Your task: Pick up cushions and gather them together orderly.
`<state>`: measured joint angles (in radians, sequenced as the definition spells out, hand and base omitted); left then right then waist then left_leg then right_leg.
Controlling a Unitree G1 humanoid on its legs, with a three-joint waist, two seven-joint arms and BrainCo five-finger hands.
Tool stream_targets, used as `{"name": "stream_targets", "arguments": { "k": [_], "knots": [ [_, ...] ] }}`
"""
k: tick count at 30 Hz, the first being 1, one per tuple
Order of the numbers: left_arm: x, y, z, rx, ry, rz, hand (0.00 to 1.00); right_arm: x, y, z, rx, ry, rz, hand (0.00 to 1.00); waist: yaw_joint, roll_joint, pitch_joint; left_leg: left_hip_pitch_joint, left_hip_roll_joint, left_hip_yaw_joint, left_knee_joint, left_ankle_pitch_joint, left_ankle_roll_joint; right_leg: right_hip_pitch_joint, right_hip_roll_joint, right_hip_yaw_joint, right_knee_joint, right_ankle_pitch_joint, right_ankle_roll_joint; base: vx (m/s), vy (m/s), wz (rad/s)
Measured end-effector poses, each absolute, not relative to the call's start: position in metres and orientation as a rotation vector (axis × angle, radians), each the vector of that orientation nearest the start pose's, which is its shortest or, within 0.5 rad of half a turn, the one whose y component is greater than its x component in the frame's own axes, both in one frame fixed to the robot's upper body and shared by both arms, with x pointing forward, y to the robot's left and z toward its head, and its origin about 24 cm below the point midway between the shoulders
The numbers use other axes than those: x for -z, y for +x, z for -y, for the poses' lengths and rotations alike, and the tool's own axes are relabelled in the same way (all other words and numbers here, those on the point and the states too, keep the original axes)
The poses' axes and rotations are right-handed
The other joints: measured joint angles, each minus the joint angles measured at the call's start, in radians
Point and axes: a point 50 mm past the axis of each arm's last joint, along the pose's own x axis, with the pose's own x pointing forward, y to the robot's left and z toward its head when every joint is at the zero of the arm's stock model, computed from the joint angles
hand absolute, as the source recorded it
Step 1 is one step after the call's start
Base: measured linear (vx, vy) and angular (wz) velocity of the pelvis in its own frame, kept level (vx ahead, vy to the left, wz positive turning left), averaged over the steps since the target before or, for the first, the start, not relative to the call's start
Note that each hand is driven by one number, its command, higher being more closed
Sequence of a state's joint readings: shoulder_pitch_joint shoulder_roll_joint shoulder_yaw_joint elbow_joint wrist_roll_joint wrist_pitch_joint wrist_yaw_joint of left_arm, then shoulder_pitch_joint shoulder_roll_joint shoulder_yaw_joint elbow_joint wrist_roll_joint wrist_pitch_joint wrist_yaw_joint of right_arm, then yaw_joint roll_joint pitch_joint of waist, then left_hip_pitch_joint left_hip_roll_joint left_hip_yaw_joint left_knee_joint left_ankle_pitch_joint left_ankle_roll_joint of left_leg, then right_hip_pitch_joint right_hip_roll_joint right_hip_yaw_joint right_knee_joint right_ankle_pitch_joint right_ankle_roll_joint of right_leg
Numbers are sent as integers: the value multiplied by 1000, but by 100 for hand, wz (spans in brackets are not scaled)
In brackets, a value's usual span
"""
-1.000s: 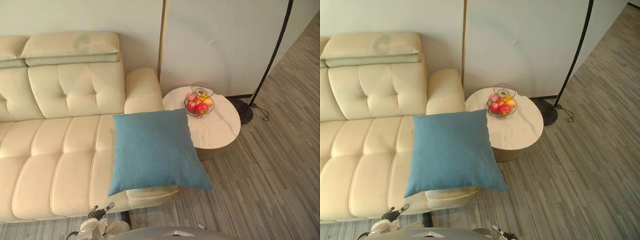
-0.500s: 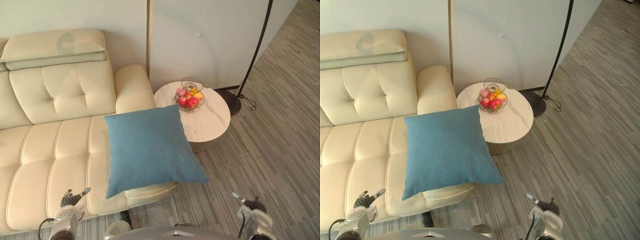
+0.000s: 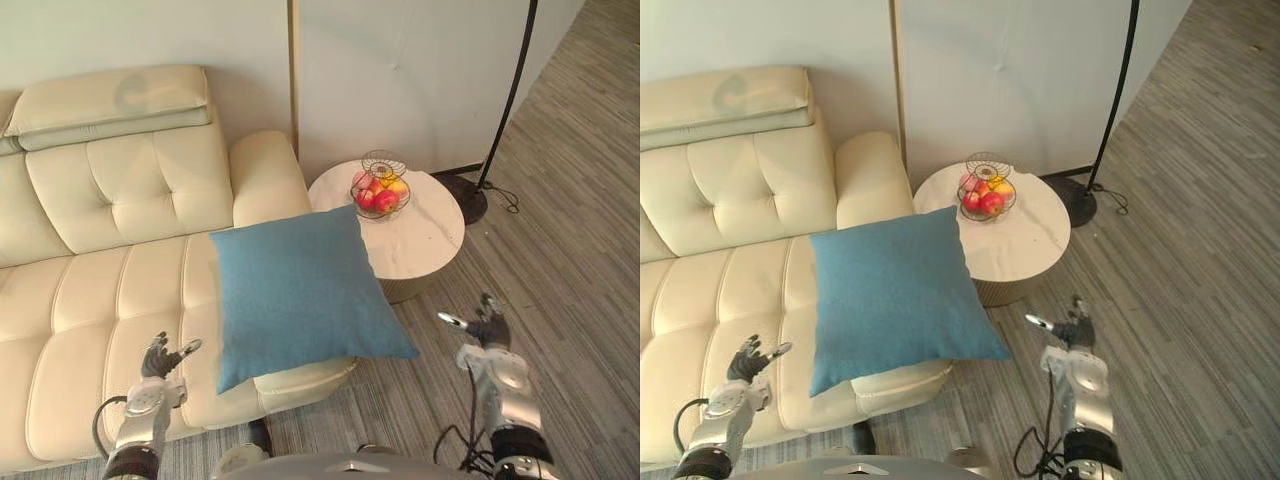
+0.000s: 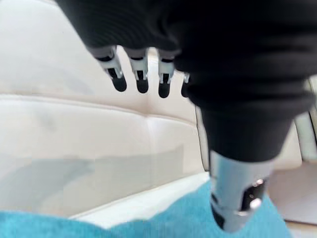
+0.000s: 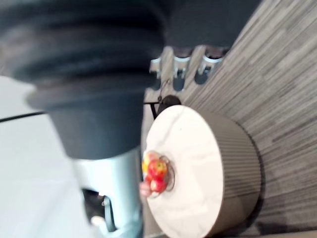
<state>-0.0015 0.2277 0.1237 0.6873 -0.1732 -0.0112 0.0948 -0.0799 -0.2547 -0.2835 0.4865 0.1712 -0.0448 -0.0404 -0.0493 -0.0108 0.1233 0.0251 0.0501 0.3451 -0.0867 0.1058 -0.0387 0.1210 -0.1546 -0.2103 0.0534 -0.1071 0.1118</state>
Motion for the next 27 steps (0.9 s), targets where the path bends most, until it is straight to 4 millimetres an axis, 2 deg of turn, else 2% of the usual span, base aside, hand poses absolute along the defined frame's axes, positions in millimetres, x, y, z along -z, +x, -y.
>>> {"name": "stream_targets", "arguments": {
  "k": [4,8,12,13,15,18,19,20,23,27],
  "knots": [
    [80,215,-231,-239,74,-597,0,10,259,258,267,-50,-263,0,-4,4,4,-44,1,-25,5,18,2,-30,4,-27,1,2,-2,16,-8,17],
    [70,237,-210,-150,99,-548,0,-1,279,243,207,-71,-227,0,-12,28,41,-80,5,-45,0,37,3,-56,8,-44,4,11,-8,-62,6,11],
    [44,274,-185,-71,115,-434,0,-11,306,219,125,-95,-213,0,-9,59,96,-179,29,-45,-1,74,11,-162,24,-43,23,34,-18,-131,29,0],
    [41,278,-182,-65,120,-421,0,-13,309,215,112,-99,-211,0,-8,59,98,-196,32,-44,0,81,11,-180,24,-38,27,38,-21,-92,20,-16],
    [22,299,-171,-46,138,-351,0,-24,328,196,75,-113,-188,0,-3,61,128,-246,43,-39,5,107,10,-241,30,-17,39,57,-28,-99,26,-20],
    [4,314,-166,-53,139,-293,0,-41,342,184,41,-138,-140,0,3,63,148,-291,49,-39,6,139,0,-296,34,-7,54,70,-33,-103,18,-10],
    [-2,319,-167,-62,128,-275,100,-48,347,179,26,-146,-122,0,9,66,154,-307,56,-39,6,143,0,-321,39,1,65,73,-35,-94,8,-20],
    [-7,323,-167,-74,119,-260,100,-55,352,176,19,-151,-102,100,19,67,163,-317,64,-37,5,143,0,-343,45,8,76,77,-37,-116,8,-22],
    [-25,335,-171,-108,105,-207,100,-73,362,165,8,-170,-46,100,26,70,191,-354,81,-35,5,138,-5,-393,59,18,90,92,-39,-137,9,-19],
    [-44,345,-177,-154,61,-143,100,-87,365,161,1,-145,11,100,35,70,201,-389,82,-15,1,137,-6,-443,58,45,91,114,-35,-75,17,-18]
  ]
}}
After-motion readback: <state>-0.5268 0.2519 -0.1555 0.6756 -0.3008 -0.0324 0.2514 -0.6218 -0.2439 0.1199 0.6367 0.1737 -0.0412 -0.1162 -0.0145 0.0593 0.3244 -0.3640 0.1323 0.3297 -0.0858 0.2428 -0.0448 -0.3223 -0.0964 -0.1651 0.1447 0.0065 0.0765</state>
